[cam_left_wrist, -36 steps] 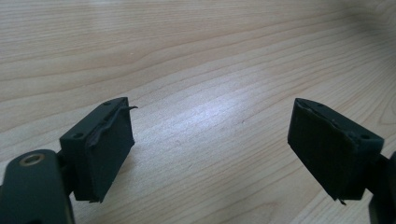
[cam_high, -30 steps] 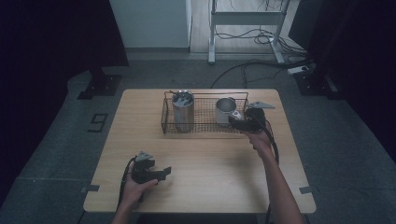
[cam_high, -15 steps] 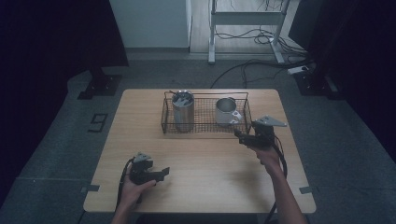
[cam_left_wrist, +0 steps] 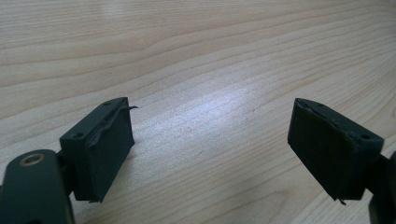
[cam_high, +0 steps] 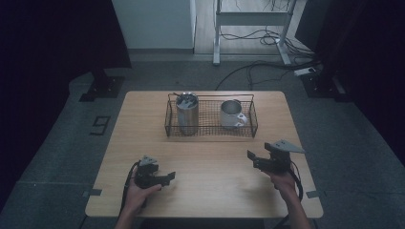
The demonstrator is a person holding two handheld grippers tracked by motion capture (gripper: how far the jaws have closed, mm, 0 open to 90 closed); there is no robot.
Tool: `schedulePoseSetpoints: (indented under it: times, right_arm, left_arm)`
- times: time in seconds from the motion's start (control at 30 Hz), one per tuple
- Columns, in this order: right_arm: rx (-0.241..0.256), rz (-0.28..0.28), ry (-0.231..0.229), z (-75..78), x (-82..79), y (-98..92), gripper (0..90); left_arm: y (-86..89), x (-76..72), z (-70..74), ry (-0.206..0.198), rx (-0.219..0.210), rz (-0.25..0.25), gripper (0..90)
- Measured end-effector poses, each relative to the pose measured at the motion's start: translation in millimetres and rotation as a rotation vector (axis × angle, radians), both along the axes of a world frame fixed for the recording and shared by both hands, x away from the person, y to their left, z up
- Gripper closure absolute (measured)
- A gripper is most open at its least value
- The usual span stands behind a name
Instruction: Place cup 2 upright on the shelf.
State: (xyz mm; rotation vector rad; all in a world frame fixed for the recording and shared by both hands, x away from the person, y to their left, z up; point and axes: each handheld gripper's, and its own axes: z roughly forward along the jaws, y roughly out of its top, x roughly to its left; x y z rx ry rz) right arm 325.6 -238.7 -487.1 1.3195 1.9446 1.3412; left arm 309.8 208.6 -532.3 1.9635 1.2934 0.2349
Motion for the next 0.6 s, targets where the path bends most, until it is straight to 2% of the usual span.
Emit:
schedulePoseSetpoints:
  times: [0.3,0.6]
  right_arm:
    - [-0.012,-0.007,0.045,-22.2,-11.2,-9.7,16.7]
    - [-0.018,-0.012,0.045,-25.4,-9.2,-8.5,17.2]
  left_arm:
    - [-1.1,0.1,-1.5,0.005,0.007,-0.004,14.3]
    - [-1.7,0.4,-2.0,0.007,0.010,-0.008,14.3]
